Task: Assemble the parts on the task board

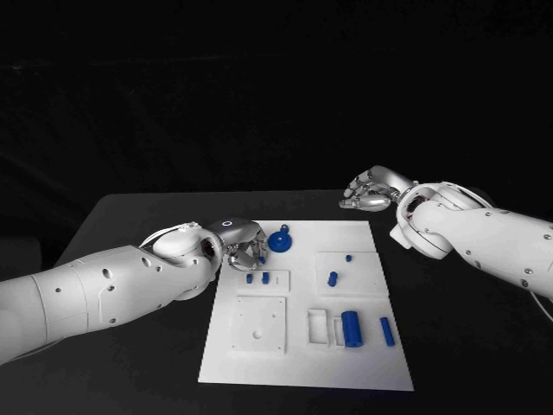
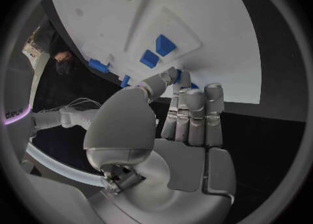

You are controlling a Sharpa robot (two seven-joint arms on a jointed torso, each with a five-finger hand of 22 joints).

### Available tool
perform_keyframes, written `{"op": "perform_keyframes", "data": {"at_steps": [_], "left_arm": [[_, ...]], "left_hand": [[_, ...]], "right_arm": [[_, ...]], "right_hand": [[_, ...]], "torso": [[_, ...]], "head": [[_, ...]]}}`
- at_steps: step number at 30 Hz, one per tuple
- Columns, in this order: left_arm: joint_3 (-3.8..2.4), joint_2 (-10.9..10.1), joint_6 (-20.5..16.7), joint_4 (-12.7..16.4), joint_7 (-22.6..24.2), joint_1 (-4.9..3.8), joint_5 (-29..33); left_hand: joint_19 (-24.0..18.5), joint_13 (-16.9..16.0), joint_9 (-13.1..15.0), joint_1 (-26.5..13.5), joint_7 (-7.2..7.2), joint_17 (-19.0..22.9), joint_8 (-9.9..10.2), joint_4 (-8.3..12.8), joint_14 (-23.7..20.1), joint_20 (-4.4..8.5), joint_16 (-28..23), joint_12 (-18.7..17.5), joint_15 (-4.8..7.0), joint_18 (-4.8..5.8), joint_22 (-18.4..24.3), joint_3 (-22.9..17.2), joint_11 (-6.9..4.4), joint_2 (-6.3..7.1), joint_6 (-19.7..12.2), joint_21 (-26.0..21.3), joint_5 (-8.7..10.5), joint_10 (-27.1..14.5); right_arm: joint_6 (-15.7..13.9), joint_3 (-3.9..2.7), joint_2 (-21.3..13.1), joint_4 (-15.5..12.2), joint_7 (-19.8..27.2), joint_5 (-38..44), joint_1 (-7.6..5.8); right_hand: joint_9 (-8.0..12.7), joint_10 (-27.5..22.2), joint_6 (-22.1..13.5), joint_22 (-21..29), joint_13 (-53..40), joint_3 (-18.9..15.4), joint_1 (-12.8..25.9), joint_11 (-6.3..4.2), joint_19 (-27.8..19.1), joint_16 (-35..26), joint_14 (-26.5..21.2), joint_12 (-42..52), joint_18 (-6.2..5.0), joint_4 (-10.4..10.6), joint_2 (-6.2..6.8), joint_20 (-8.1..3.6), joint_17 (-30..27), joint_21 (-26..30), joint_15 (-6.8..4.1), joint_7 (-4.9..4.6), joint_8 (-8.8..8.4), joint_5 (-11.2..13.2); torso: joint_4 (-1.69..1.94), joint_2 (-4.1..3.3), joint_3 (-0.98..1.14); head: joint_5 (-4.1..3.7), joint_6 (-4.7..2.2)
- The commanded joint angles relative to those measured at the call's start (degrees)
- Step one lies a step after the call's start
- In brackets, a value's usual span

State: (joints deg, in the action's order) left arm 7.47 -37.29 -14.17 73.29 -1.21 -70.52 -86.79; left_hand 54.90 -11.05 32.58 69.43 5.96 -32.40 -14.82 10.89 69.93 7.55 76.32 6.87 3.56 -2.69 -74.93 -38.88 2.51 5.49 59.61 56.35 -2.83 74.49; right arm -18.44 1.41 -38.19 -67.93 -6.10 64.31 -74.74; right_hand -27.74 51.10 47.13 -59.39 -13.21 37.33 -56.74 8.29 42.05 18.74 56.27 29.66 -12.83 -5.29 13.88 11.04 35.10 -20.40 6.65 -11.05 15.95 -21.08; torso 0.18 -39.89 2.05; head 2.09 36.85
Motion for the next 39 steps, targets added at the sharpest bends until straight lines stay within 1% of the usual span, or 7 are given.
{"op": "perform_keyframes", "data": {"at_steps": [1, 10, 16, 23, 28, 32, 39], "left_arm": [[0.50, 0.20, 2.41, 0.54, 0.30, 0.55, -2.55], [0.57, 0.25, -0.55, 0.27, 0.58, 0.56, -2.63], [0.57, 0.22, -1.56, 0.10, 0.81, 0.56, -2.11], [0.58, -0.05, -2.87, 0.15, 0.75, 0.56, -0.85], [0.57, -0.28, -3.45, 0.17, 0.61, 0.56, -0.68], [0.57, -0.40, -3.57, 0.23, 0.58, 0.58, -0.64], [0.53, -0.61, -4.47, 0.35, 0.55, 0.72, -0.52]], "left_hand": [[0.16, -0.08, 0.08, 0.02, 0.04, 0.09, -0.22, 0.22, 0.15, 1.62, 0.34, -0.18, 0.27, -3.58, -1.03, -0.17, 0.13, -0.28, 0.50, 0.19, -0.35, 0.40], [0.14, 0.03, -0.13, -0.07, 0.22, 0.17, 0.04, 0.20, 0.05, 1.64, 0.27, -0.57, 0.17, -3.54, -0.99, -0.34, 0.25, 0.00, 0.04, 0.19, -0.33, 0.05], [0.14, 0.18, -0.50, -0.03, 0.59, 0.26, 0.54, 0.14, -0.05, 1.57, 0.21, -1.11, -0.06, -3.53, -0.94, -0.54, 0.48, 0.69, -0.87, 0.16, -0.29, -0.45], [0.07, 0.56, -1.64, 0.00, 1.89, 0.46, 2.44, 0.44, -0.35, 1.10, 0.04, -2.40, -0.69, -3.69, -0.87, -0.17, 1.14, 3.62, -4.53, 0.09, -0.29, -1.96], [-0.04, 0.82, -2.17, 0.11, 1.47, 0.63, 3.33, 0.51, -0.63, 0.68, -0.16, -3.02, -1.12, -3.88, -0.80, 0.13, 1.59, 5.49, -6.47, -0.08, -0.28, -3.04], [-0.03, 0.88, -2.32, 0.29, 1.36, 0.71, 3.54, 0.39, -0.66, 0.51, -0.21, -3.02, -1.24, -4.01, -0.76, 0.14, 1.71, 6.08, -7.07, -0.16, -0.26, -3.29], [0.05, 0.89, -2.36, 0.45, 1.41, 0.73, 3.56, 0.27, -0.61, 0.47, -0.20, -3.00, -1.27, -4.10, -0.74, 0.08, 1.73, 6.16, -7.23, -0.17, -0.27, -3.36]], "right_arm": [[0.46, -0.02, -0.02, -0.08, 0.59, 0.11, 0.02], [0.46, -0.02, 0.00, -0.03, 0.59, 0.11, 0.02], [0.46, -0.02, -0.01, -0.01, 0.59, 0.11, 0.02], [0.45, -0.02, -0.02, 0.02, 0.60, 0.11, 0.02], [0.42, -0.02, -0.08, 0.03, 0.58, 0.11, 0.02], [0.38, -0.02, -0.09, 0.02, 0.59, 0.11, 0.02], [0.42, -0.02, -0.09, 0.05, 0.62, 0.10, 0.02]], "right_hand": [[0.08, 0.24, -0.43, -0.07, 0.06, -0.43, -0.69, 0.00, -0.42, -0.29, -0.34, -0.35, 0.06, 0.01, -0.04, 0.00, -0.08, 0.28, 0.10, -0.14, 0.18, -0.33], [0.09, 0.23, -0.43, -0.08, 0.11, -0.44, -0.71, 0.00, -0.43, -0.30, -0.35, -0.35, 0.06, 0.00, -0.04, 0.01, -0.09, 0.30, 0.10, -0.14, 0.18, -0.34], [0.09, 0.23, -0.44, -0.08, 0.15, -0.45, -0.72, 0.01, -0.44, -0.31, -0.36, -0.36, 0.05, -0.01, -0.04, 0.02, -0.09, 0.31, 0.10, -0.14, 0.18, -0.34], [0.12, 0.19, -0.46, -0.09, 0.28, -0.48, -0.75, 0.03, -0.50, -0.37, -0.42, -0.39, 0.05, -0.04, 0.01, 0.05, -0.12, 0.38, 0.13, -0.14, 0.18, -0.34], [0.16, 0.07, -0.48, -0.10, 0.55, -0.52, -0.79, 0.09, -0.65, -0.51, -0.57, -0.47, 0.05, -0.06, 0.02, 0.11, -0.20, 0.51, 0.21, -0.14, 0.18, -0.35], [0.18, 0.02, -0.50, -0.11, 0.70, -0.53, -0.82, 0.13, -0.74, -0.59, -0.66, -0.50, 0.06, -0.07, 0.02, 0.14, -0.24, 0.60, 0.25, -0.15, 0.18, -0.35], [0.22, -0.03, -0.51, -0.13, 0.90, -0.55, -0.85, 0.17, -0.85, -0.68, -0.75, -0.54, 0.06, -0.07, 0.01, 0.19, -0.29, 0.70, 0.30, -0.15, 0.19, -0.35]], "torso": [[0.03, 0.00, 0.00], [0.05, 0.03, 0.00], [0.02, 0.01, -0.01], [0.04, -0.01, 0.00], [0.01, -0.01, 0.00], [0.01, 0.00, 0.01], [0.02, -0.01, 0.01]], "head": [[-0.05, 0.01], [-0.06, -0.07], [-0.05, -0.11], [-0.09, -0.11], [-0.08, -0.13], [-0.10, -0.14], [-0.13, -0.15]]}}
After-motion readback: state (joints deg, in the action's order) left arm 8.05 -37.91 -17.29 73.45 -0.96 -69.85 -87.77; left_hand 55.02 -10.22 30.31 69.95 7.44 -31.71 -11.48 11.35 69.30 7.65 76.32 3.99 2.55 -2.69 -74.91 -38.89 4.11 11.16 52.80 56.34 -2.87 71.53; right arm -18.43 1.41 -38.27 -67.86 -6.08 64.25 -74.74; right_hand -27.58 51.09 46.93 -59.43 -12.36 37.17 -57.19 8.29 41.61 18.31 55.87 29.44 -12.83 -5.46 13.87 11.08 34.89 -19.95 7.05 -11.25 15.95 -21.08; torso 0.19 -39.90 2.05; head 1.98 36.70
